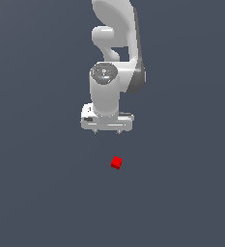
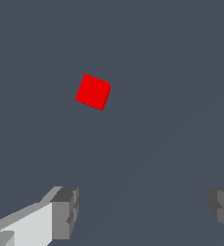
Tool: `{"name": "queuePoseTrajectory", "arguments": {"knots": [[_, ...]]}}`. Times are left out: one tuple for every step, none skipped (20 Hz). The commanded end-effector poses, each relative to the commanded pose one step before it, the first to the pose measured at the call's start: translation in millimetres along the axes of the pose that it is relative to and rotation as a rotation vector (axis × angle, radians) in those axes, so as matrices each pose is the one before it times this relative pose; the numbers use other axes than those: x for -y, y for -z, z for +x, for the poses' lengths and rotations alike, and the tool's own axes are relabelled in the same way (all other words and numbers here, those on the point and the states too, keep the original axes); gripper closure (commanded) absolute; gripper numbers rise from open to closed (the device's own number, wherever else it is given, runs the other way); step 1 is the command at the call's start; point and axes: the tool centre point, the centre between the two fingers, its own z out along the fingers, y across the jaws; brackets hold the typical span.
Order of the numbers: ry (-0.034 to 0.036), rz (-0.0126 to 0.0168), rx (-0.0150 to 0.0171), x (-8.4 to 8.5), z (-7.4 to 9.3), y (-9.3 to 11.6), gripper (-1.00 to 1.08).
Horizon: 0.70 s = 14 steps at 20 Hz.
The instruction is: Pick up the red cube and move it to a goal position.
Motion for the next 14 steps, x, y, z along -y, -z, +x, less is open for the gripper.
{"name": "queuePoseTrajectory", "arguments": {"knots": [[0.0, 0.0, 0.0, -0.01, 0.0, 0.0, -0.92], [-0.00068, 0.00001, -0.0001, 0.03, 0.11, -0.19, -0.92], [-0.00153, 0.00006, -0.00019, 0.39, 0.34, -0.63, -0.92], [-0.00282, 0.00011, -0.00036, 0.48, 0.57, -1.03, -0.92], [-0.00387, 0.00015, -0.00049, 0.73, 0.8, -1.45, -0.92], [-0.00508, 0.00019, -0.00065, 0.88, 1.03, -1.86, -0.92], [-0.0062, 0.00023, -0.00079, 1.1, 1.26, -2.29, -0.92], [-0.00734, 0.00027, -0.00094, 1.3, 1.5, -2.71, -0.92], [-0.00849, 0.00031, -0.00109, 1.5, 1.74, -3.13, -0.92], [-0.00961, 0.00035, -0.00123, 1.69, 1.97, -3.54, -0.92], [-0.01069, 0.00039, -0.00138, 1.88, 2.2, -3.94, -0.92], [-0.01174, 0.00043, -0.00151, 2.06, 2.43, -4.33, -0.92], [-0.01275, 0.00046, -0.00165, 2.24, 2.65, -4.7, -0.92], [-0.01376, 0.00049, -0.00178, 2.4, 2.87, -5.07, -0.92]]}}
